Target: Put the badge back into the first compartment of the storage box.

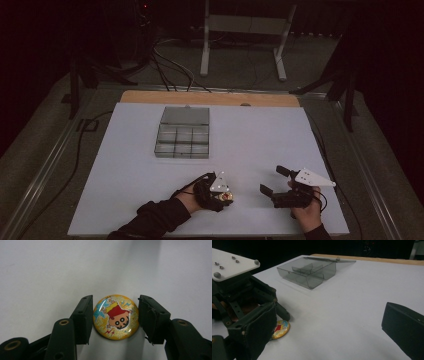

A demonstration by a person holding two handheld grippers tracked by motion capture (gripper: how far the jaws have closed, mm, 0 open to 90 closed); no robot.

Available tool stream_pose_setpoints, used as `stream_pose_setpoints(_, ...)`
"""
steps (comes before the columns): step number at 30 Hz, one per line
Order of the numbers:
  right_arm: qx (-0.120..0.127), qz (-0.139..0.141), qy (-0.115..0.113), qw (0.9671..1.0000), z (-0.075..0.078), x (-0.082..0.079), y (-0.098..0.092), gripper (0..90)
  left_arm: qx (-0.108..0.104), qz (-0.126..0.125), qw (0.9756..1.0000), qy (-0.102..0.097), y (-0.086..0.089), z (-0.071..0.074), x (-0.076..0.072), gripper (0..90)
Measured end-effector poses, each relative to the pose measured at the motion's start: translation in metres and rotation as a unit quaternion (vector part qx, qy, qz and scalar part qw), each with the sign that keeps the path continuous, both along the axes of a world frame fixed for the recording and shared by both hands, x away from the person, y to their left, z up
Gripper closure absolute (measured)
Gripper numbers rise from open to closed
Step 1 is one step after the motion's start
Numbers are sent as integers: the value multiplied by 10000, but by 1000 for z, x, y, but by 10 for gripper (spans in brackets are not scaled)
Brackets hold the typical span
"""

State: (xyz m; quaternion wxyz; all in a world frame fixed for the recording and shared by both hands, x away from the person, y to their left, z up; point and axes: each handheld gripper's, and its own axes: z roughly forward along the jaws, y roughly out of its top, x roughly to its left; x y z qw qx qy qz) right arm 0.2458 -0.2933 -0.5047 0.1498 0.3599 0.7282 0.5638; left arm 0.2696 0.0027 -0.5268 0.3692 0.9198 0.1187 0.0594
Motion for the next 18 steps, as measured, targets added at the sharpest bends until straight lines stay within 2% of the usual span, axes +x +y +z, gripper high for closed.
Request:
stream_pose_setpoints(8,18,-1,-4,10000,0,0,0,0,-24,-32,10000,12,1,0,1,484)
stream_pose_setpoints(9,10,3,6,10000,0,0,0,0,-75,6,10000,38,1,0,1,483)
stream_pose_setpoints(10,14,-2,10,10000,0,0,0,0,-20,-25,10000,0,1,1,1,484)
stream_pose_setpoints(12,20,-3,11,10000,0,0,-1,0,-102,1,9999,55,1,1,1,484)
stream_pose_setpoints(14,14,3,-3,10000,0,0,0,0,-61,-42,10000,15,2,3,1,484)
stream_pose_setpoints(15,10,1,6,10000,0,0,0,0,-139,5,9999,48,2,4,1,484)
stream_pose_setpoints(18,28,-9,6,10000,0,0,-1,0,-133,-15,9999,0,4,8,1,484)
